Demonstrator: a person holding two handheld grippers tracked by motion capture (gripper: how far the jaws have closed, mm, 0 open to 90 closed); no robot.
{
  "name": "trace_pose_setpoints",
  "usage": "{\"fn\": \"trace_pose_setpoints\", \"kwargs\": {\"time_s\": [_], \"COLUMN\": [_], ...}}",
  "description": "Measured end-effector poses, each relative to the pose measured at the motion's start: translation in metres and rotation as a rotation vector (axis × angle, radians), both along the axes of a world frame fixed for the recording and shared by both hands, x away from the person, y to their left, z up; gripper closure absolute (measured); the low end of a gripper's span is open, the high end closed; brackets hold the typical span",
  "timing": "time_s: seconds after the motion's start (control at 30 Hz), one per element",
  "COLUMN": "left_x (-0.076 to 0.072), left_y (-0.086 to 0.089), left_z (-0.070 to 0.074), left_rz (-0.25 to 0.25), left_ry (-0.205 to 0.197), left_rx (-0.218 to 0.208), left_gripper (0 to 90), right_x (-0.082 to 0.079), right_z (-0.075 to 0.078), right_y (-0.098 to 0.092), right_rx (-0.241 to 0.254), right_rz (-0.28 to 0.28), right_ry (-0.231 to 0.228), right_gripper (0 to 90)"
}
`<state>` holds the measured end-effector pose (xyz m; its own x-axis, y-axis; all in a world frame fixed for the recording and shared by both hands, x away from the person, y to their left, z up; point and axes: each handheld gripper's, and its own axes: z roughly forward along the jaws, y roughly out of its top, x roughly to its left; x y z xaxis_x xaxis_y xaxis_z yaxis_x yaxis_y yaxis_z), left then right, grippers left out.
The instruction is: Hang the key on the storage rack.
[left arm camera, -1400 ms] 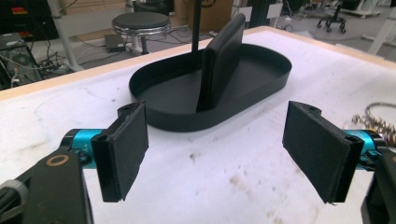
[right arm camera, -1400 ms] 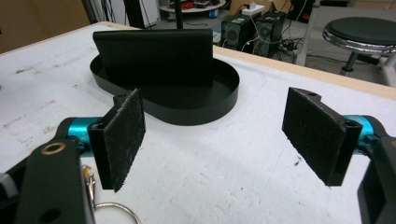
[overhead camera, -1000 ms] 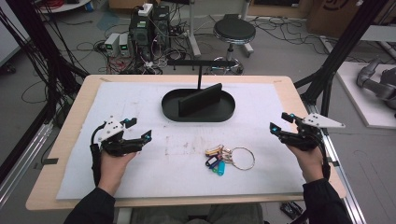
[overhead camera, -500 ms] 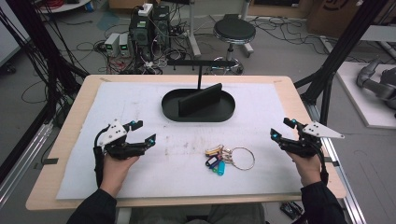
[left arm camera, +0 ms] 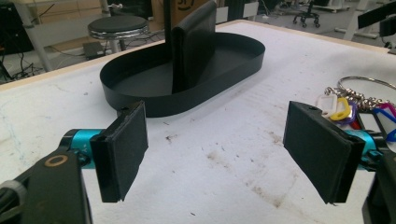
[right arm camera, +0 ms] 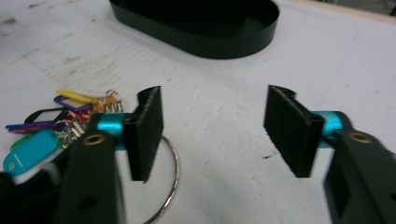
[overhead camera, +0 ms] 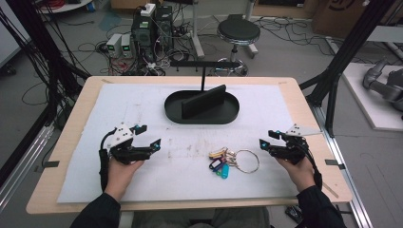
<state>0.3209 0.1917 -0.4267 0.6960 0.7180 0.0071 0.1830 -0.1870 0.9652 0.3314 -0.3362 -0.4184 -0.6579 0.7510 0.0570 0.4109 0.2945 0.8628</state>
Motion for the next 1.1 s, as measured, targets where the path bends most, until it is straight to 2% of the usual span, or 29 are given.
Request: {"fn": "trace_pose_setpoints", "kwargs": {"time_s": [0.1,0.17,0.23,0.33,0.43,0.6,0.67,0.9,1.1], "left_x": [0.000,0.001,0.001,0.002,0.002,0.001,0.001,-0.001,-0.001], "left_y": [-0.002,-0.002,-0.002,-0.003,-0.003,-0.003,-0.003,-0.002,-0.002], "left_z": [-0.001,-0.002,-0.003,-0.005,-0.005,-0.005,-0.005,-0.006,-0.006], "left_rz": [0.000,0.001,0.002,0.005,0.005,0.009,0.007,0.016,0.016], "left_ry": [0.000,0.002,0.006,0.011,0.014,0.012,0.012,0.014,0.011], "left_rx": [0.013,0.022,0.025,0.033,0.040,0.047,0.047,0.051,0.054], "left_gripper": [22.0,22.0,22.1,22.0,22.0,22.1,22.0,22.0,22.1], "right_x": [0.000,0.002,0.002,0.004,0.006,0.009,0.008,0.005,0.007], "right_z": [-0.007,-0.011,-0.014,-0.020,-0.025,-0.032,-0.032,-0.032,-0.030], "right_y": [0.004,0.008,0.011,0.017,0.023,0.034,0.036,0.040,0.038], "right_rx": [-0.001,-0.023,-0.051,-0.079,-0.125,-0.199,-0.223,-0.255,-0.219], "right_rz": [0.008,0.023,0.025,0.041,0.060,0.071,0.069,0.075,0.061], "right_ry": [0.027,0.056,0.062,0.097,0.127,0.154,0.139,0.114,0.144], "right_gripper": [52.2,56.4,60.6,66.0,68.5,74.0,75.7,86.9,87.1]}}
